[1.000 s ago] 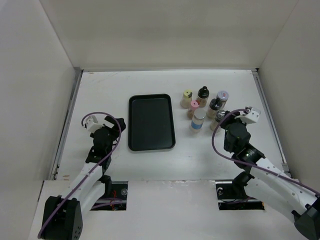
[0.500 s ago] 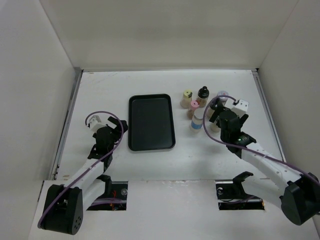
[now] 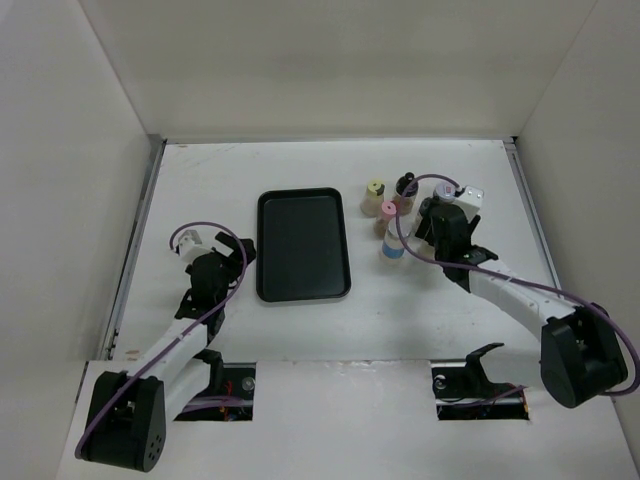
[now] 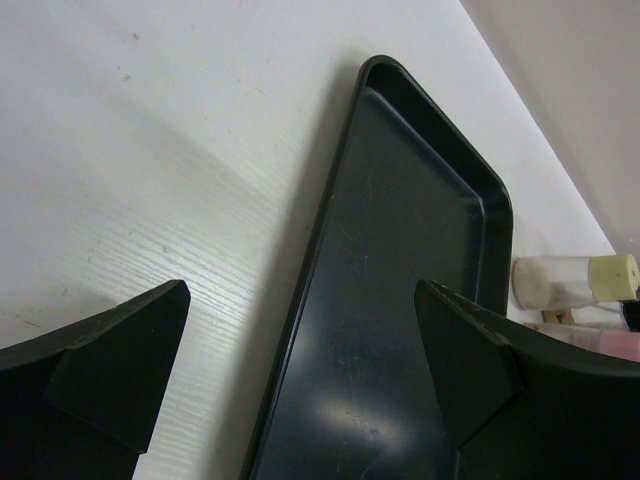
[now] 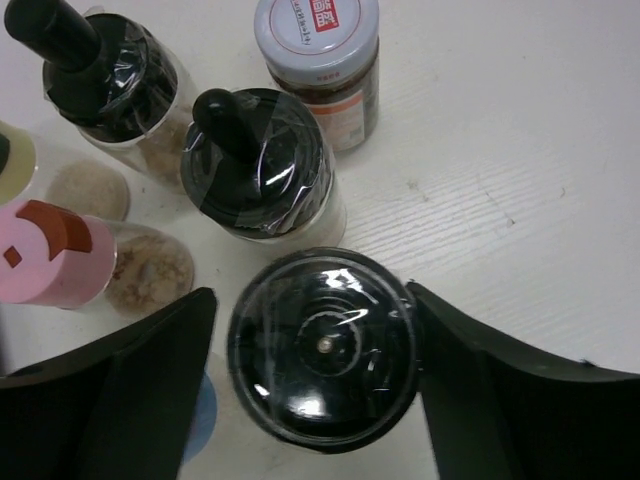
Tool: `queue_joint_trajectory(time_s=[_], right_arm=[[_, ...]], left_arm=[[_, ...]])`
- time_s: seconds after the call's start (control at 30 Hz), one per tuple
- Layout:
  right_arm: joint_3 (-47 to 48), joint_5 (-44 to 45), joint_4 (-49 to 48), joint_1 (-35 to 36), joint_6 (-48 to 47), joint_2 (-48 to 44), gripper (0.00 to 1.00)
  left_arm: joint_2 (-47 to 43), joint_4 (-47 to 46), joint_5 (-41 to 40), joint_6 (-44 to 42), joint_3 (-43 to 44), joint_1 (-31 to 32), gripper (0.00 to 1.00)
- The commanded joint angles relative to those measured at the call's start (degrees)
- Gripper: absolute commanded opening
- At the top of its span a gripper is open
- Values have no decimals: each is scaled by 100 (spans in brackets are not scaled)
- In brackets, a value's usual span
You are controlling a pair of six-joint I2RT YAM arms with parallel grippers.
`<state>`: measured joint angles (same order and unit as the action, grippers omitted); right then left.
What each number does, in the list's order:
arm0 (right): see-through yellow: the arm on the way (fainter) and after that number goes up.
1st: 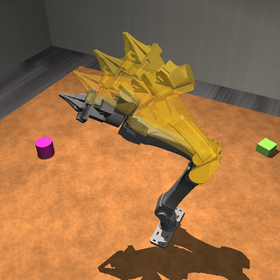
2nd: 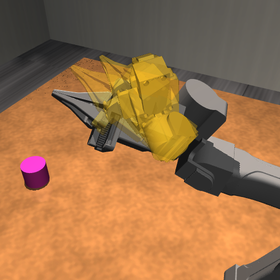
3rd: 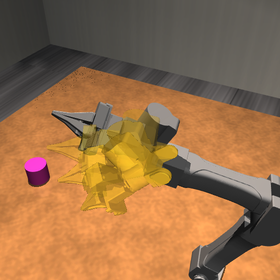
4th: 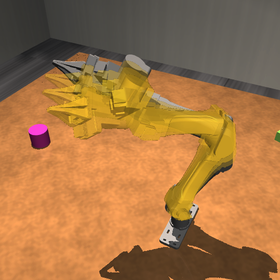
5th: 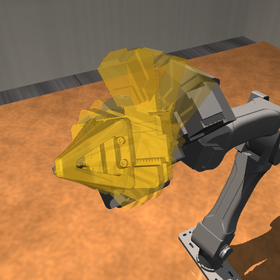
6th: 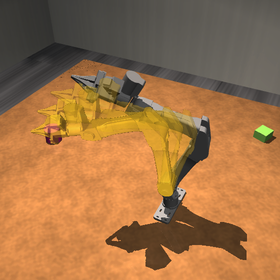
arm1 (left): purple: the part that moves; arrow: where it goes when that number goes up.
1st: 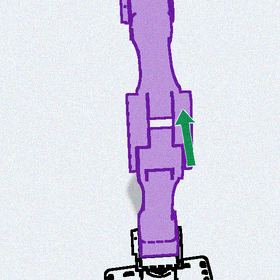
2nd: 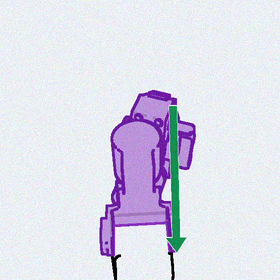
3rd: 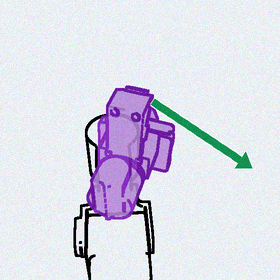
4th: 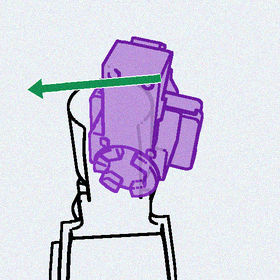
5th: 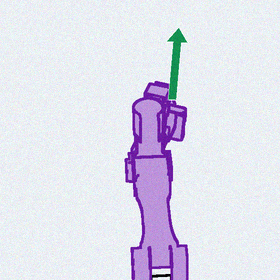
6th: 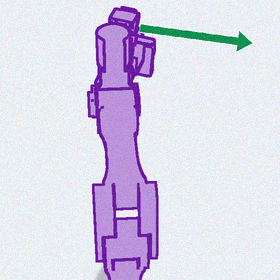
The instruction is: Organize the condiment bottles
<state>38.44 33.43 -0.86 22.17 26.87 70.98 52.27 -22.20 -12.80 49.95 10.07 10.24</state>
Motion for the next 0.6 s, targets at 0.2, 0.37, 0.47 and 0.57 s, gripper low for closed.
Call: queue_joint_trajectory(time_s=[0.2,0.37,0.47,0.57], right_arm=[[-11,699,-345,10,-42,-680,48],[84,1042,-99,440,-349,-1901,47],[602,1148,156,835,-700,-2307,46],[1208,1184,139,1353,-1052,-2256,47]], left_arm=[[-147,-285,31,32,-22,-44,100],[-42,-355,-38,32,4,8,100],[29,-356,5,32,31,17,100],[-59,-364,-82,41,4,9,100]])
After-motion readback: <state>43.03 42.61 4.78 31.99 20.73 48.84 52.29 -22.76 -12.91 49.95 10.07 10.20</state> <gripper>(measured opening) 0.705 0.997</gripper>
